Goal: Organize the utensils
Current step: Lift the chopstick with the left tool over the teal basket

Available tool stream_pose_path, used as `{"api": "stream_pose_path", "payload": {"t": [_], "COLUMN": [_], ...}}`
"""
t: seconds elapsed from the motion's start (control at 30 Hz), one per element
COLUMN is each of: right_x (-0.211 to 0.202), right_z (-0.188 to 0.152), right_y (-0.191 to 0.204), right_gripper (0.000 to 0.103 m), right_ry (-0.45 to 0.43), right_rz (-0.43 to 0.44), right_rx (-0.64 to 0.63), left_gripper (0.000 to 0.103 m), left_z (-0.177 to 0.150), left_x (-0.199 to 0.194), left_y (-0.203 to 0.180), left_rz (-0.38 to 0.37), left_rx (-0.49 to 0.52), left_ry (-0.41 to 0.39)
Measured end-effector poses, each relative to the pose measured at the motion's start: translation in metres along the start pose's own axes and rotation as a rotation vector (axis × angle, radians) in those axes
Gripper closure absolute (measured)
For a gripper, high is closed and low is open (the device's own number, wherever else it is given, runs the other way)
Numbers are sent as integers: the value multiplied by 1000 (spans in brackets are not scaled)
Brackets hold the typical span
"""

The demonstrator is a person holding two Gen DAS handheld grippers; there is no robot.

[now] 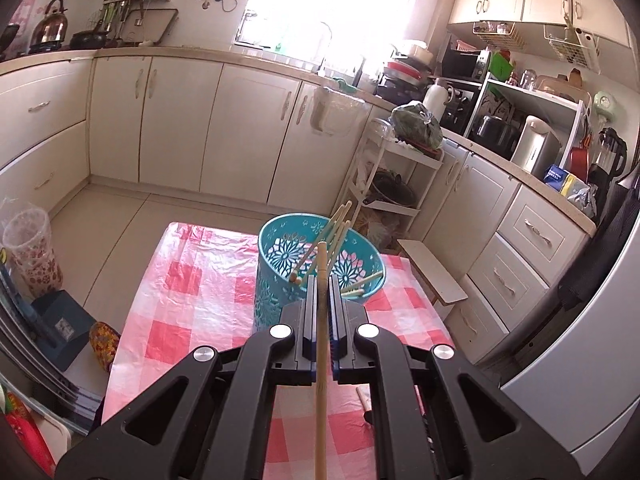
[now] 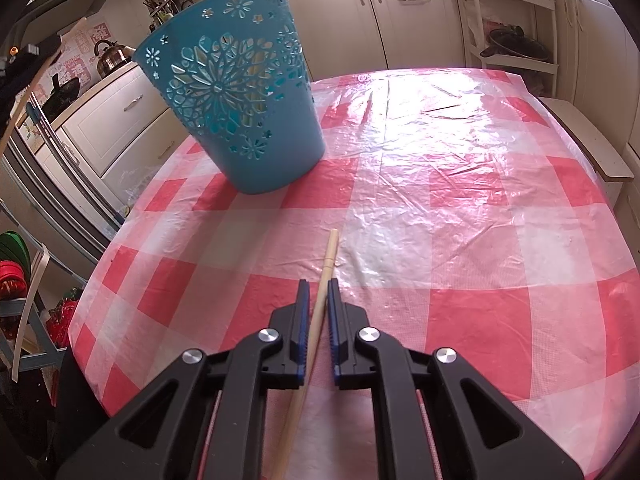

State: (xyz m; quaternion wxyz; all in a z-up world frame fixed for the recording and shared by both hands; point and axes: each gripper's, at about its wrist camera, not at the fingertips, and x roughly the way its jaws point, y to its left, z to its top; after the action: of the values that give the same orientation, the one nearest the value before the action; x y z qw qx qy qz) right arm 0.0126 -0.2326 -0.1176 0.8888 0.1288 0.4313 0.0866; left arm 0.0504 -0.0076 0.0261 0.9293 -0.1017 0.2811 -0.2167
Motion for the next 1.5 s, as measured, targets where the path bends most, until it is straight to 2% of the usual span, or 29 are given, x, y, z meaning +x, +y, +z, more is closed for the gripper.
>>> {"api": "stream_pose_path", "payload": {"t": [0.23, 0.4, 0.6, 0.7, 0.9, 0.97, 1.03, 1.33, 1.5], "right_x": [-1, -2, 0, 2, 4, 4, 5, 3, 1], "right_z": [0, -1, -1, -1, -1, -2, -3, -2, 0], "right_y": [-2, 0, 8, 13, 21, 26, 32, 24, 15], "right_gripper": [93, 89, 82, 81, 67, 59, 57, 58, 58], "right_ry": [-1, -5, -3, 0, 6, 10, 14, 11, 10], "right_rz": [8, 11, -8, -23, -16, -14, -27, 9, 52], "right_rx": [7, -4, -51, -68, -114, -138, -167, -130, -89], "left_gripper": [98, 98, 98, 98, 98, 98, 98, 98, 98], "left_z": [27, 51, 84, 97, 125, 125, 121, 106, 106], "left_x": [-11, -10, -7, -6, -2, 5, 11, 45, 51], "left_y": [-9, -14, -30, -30, -26, -24, -23, -23, -21], "left_rz": [-22, -15, -16, -31, -19, -15, -18, 17, 26], "left_rx": [0, 6, 30, -8, -14, -21, -28, -12, -8], "left_ry": [-53, -92, -182, -225, -288, -280, -266, -198, -194]}}
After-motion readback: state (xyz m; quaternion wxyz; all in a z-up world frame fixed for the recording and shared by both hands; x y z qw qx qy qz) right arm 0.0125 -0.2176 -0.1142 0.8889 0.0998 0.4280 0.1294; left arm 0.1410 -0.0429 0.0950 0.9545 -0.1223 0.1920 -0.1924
